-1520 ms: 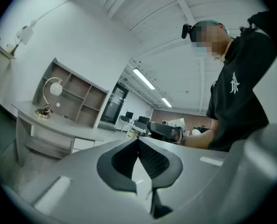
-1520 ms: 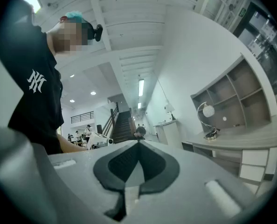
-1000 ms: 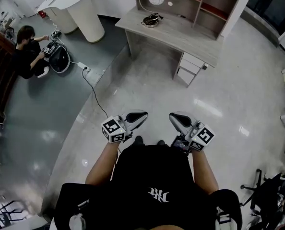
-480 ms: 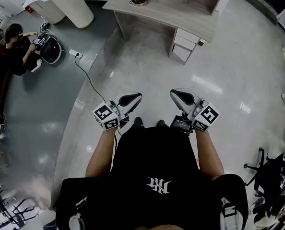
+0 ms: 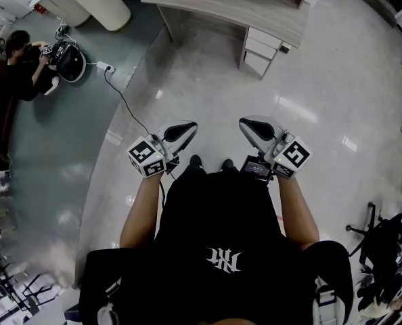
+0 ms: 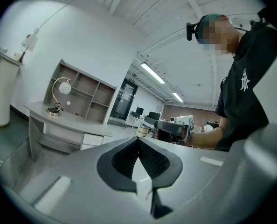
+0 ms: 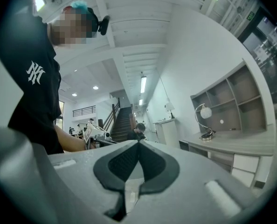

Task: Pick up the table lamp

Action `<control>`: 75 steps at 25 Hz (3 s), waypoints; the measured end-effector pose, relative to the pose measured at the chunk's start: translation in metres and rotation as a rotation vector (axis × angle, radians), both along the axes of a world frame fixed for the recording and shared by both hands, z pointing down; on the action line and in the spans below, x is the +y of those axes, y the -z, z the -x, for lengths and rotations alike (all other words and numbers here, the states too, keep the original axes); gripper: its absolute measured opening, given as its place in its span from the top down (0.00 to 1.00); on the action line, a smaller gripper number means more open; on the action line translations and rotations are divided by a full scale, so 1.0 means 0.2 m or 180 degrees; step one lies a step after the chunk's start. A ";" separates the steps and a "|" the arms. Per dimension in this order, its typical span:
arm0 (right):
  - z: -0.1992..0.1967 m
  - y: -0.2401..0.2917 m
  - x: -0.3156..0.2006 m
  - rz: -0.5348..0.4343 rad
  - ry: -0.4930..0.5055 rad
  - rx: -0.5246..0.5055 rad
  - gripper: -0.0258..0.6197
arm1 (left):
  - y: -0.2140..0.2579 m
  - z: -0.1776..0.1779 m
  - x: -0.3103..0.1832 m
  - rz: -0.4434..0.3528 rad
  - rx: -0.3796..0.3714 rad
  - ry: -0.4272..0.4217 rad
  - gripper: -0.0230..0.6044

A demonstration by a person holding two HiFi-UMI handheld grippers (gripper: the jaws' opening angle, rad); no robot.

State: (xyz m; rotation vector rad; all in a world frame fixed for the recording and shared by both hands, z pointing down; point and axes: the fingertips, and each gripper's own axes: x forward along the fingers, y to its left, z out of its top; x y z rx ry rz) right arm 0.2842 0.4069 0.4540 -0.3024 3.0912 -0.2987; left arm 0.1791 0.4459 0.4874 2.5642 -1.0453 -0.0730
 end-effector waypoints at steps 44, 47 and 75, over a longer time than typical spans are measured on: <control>0.25 -0.16 -0.66 0.0288 0.0003 0.0190 0.96 | -0.16 0.29 -0.67 0.0261 0.0388 0.0180 0.97; 0.34 -0.12 -0.80 0.0280 0.0009 0.0185 0.96 | -0.15 0.36 -0.81 0.0240 0.0427 0.0168 0.97; 0.83 -0.07 -1.58 0.0246 -0.0091 0.0190 0.96 | -0.08 0.92 -1.53 0.0072 0.0504 0.0211 0.97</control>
